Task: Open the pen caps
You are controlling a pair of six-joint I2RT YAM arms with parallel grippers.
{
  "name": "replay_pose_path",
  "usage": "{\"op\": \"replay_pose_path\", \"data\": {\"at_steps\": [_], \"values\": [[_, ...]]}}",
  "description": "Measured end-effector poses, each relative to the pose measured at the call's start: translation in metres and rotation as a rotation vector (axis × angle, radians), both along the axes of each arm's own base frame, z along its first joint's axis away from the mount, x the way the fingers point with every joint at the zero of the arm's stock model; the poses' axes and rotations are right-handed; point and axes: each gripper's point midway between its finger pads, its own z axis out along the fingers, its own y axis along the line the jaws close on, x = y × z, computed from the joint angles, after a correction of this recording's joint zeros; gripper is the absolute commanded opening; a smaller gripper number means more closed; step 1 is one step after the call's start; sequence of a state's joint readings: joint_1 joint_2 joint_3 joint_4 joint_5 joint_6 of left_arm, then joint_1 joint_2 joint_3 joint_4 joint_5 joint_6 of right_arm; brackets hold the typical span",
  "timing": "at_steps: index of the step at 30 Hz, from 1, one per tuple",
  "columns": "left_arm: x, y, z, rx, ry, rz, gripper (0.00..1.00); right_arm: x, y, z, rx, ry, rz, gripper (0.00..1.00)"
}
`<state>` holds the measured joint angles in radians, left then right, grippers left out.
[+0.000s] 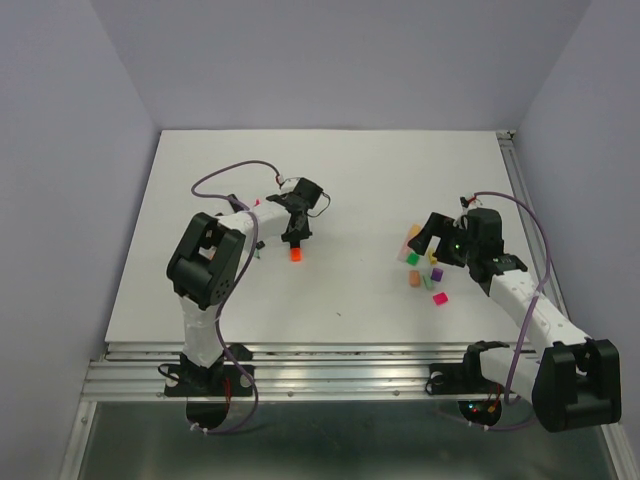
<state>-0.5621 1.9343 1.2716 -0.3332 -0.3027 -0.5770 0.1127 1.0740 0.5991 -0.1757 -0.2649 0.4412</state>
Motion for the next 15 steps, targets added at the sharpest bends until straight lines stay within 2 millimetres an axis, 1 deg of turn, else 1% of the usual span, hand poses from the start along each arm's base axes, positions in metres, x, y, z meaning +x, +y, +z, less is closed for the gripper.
{"op": "replay_pose_path", "data": {"at_steps": [1, 2, 6, 9, 14, 15], "values": [[0.0, 0.0, 0.0, -0.003, -0.001, 0.0, 0.13, 0.0, 0.0, 0.0, 0.0, 0.0, 0.0, 1.0], [0.001, -0.001, 0.0, -0.006, -0.002, 0.002, 0.0, 0.0, 0.0, 0.0, 0.0, 0.0, 0.0, 1.0], [0.002, -0.002, 0.0, -0.014, -0.006, 0.006, 0.0, 0.0, 0.001, 0.0, 0.004, 0.0, 0.006, 1.0], [0.001, -0.002, 0.001, -0.021, -0.007, 0.013, 0.0, -0.002, 0.007, 0.003, 0.022, -0.005, 0.04, 1.0], [-0.005, -0.006, 0.007, -0.078, -0.001, 0.05, 0.0, -0.011, 0.028, 0.009, 0.111, -0.018, 0.152, 1.0], [-0.01, -0.009, 0.014, -0.1, -0.004, 0.057, 0.0, -0.014, 0.034, 0.012, 0.134, -0.02, 0.181, 1.0]]}}
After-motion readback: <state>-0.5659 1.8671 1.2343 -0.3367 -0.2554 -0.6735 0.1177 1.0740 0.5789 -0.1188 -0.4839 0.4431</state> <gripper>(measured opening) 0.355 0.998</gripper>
